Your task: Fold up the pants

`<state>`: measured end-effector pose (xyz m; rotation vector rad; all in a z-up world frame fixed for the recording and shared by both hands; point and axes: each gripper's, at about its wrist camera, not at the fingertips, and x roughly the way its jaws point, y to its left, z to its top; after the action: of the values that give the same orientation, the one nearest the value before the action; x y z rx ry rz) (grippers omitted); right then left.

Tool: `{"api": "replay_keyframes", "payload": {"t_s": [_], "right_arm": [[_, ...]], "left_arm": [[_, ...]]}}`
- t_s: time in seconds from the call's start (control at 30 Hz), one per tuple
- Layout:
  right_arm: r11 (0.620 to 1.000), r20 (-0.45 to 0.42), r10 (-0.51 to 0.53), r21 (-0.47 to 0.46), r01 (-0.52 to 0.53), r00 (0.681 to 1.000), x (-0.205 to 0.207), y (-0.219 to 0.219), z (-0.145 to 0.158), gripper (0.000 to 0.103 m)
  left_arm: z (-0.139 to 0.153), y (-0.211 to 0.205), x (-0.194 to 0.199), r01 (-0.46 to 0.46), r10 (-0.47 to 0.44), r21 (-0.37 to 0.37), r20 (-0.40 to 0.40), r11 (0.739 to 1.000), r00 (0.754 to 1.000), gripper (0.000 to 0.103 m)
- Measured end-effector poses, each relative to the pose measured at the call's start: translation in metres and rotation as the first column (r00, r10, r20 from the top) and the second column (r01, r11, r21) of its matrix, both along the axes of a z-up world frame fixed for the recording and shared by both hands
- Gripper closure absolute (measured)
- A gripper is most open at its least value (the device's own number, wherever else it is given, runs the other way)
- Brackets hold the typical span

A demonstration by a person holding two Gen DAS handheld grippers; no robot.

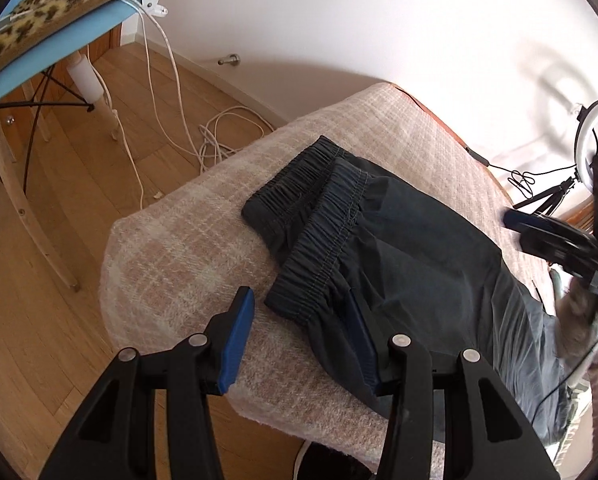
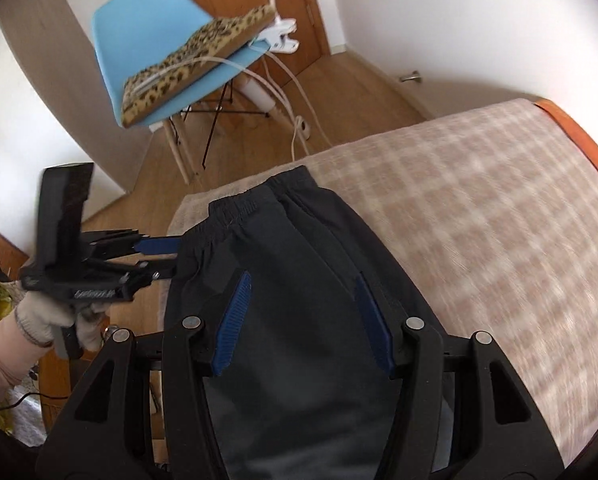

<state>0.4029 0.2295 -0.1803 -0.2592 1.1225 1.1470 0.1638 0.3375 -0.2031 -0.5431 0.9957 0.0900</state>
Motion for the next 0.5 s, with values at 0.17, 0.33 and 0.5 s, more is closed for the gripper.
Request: {"api": "replay_keyframes", "payload": {"t_s": [0.17,0.33,0.5], "right_arm": [[0.997,-0.007,0.070,-0.037,-0.070,0.998,-0.003,0.039,-0.020,0.050],[0.991,-0.007,0.125,-0.053,-0.126,0.992,-0.011,0.052,-0.024,0.092],[0.995,0.051,0.102,-0.007,-0.102,0.993,-0.013,0.044,-0.004,0.098]], "left_arm": [[0.001,-0.002,-0.001,0.000,0.000,0.018,0.033,1.000,0.999,0.060],[0.005,-0.005,-0.005,0.020,-0.022,0.035,0.053,0.999,0.998,0.066],[0.010,-0.001,-0.009,0.031,-0.033,0.030,0.078,0.999,0.996,0.076]]}}
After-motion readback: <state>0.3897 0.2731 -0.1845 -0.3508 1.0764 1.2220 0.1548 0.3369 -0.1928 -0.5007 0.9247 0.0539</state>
